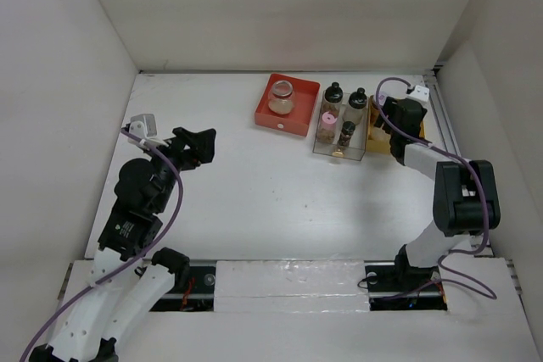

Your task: Organize the condiment bottles

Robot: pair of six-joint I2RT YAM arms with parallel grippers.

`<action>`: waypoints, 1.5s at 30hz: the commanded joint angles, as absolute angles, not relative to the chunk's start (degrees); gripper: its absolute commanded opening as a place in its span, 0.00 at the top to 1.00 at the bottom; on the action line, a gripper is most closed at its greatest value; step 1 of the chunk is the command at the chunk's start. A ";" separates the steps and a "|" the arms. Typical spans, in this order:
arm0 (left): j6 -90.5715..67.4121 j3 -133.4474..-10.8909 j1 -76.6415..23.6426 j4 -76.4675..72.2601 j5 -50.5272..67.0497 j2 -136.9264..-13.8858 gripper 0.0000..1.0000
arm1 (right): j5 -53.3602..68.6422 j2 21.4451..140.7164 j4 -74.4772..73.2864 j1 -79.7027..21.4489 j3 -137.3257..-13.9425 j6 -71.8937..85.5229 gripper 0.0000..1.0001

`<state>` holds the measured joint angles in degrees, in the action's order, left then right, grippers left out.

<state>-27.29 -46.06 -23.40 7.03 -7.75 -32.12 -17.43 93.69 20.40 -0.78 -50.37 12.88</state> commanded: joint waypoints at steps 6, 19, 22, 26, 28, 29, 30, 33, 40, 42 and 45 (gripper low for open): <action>-26.54 -45.70 -23.12 4.31 -6.42 -32.61 0.11 | -18.63 92.29 28.56 -1.05 -49.83 14.33 0.35; -26.54 -45.70 -23.12 4.31 -6.42 -32.61 0.03 | -17.58 83.86 25.75 -1.05 -48.78 11.60 0.04; -26.54 -45.70 -23.12 4.31 -6.42 -32.61 0.01 | -16.44 80.69 24.35 -1.05 -48.78 10.46 0.04; -26.02 -46.23 -23.12 4.31 -5.37 -33.13 0.00 | -13.55 75.51 22.07 -1.05 -48.78 9.76 0.00; -25.49 -46.23 -23.12 4.83 -4.49 -33.74 0.00 | -9.08 72.17 21.45 -2.37 -48.78 9.06 0.00; -25.49 -46.84 -23.12 4.83 -4.48 -33.75 0.00 | -7.49 71.11 20.75 -3.07 -49.56 8.44 0.00; -25.49 -46.85 -23.12 4.83 -4.48 -33.75 0.00 | -5.99 69.10 19.96 -3.95 -49.57 6.96 0.00; -25.49 -46.85 -23.12 4.83 -4.48 -33.75 0.00 | -1.25 65.06 18.81 -9.65 -49.57 3.45 0.00; -24.96 -46.85 -23.12 4.22 -5.10 -31.99 0.00 | 15.97 62.40 15.12 -24.07 -47.82 -3.95 0.00; -24.96 -46.32 -23.12 4.22 -5.10 -31.99 0.00 | 21.24 62.40 14.60 -28.62 -46.68 -5.36 0.00; -25.49 -46.32 -23.12 3.70 -4.57 -32.51 0.00 | 22.94 63.11 14.59 -33.12 -44.30 -7.37 0.00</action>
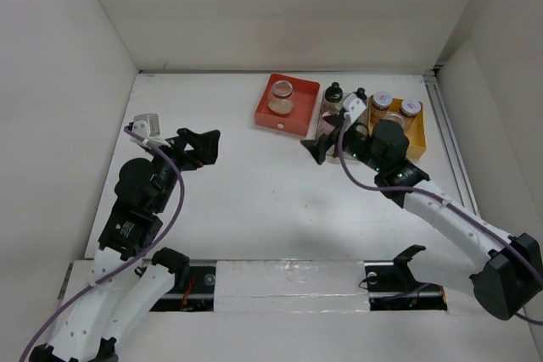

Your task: Organize the condiment bottles

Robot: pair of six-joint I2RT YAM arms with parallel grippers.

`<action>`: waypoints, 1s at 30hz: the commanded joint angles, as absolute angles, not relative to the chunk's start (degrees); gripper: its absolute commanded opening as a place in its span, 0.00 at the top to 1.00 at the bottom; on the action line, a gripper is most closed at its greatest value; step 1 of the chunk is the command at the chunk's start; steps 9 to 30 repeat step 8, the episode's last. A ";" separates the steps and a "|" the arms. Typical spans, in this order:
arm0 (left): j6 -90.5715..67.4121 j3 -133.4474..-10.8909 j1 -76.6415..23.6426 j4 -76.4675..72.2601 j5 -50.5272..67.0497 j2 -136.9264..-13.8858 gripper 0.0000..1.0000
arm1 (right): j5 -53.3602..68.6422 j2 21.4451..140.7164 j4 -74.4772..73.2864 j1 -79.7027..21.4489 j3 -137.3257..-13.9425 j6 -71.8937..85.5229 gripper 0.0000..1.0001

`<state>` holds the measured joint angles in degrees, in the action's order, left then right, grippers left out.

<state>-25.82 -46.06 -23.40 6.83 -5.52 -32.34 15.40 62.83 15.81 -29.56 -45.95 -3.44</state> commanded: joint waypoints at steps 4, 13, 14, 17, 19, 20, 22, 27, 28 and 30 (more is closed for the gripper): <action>-26.02 -46.32 -23.12 3.69 -2.56 -32.52 0.00 | 22.42 63.63 13.45 -35.41 -43.59 -8.61 0.00; -26.02 -46.32 -23.12 2.90 -1.32 -32.52 0.00 | 20.58 61.27 12.13 -35.95 -44.64 -9.84 0.00; -26.02 -46.32 -23.12 2.90 -1.32 -32.52 0.00 | 20.58 61.27 12.13 -35.95 -44.64 -9.84 0.00; -26.02 -46.32 -23.12 2.90 -1.32 -32.52 0.00 | 20.58 61.27 12.13 -35.95 -44.64 -9.84 0.00; -26.02 -46.32 -23.12 2.90 -1.32 -32.52 0.00 | 20.58 61.27 12.13 -35.95 -44.64 -9.84 0.00; -26.02 -46.32 -23.12 2.90 -1.32 -32.52 0.00 | 20.58 61.27 12.13 -35.95 -44.64 -9.84 0.00; -26.02 -46.32 -23.12 2.90 -1.32 -32.52 0.00 | 20.58 61.27 12.13 -35.95 -44.64 -9.84 0.00; -26.02 -46.32 -23.12 2.90 -1.32 -32.52 0.00 | 20.58 61.27 12.13 -35.95 -44.64 -9.84 0.00; -26.02 -46.32 -23.12 2.90 -1.32 -32.52 0.00 | 20.58 61.27 12.13 -35.95 -44.64 -9.84 0.00; -26.02 -46.32 -23.12 2.90 -1.32 -32.52 0.00 | 20.58 61.27 12.13 -35.95 -44.64 -9.84 0.00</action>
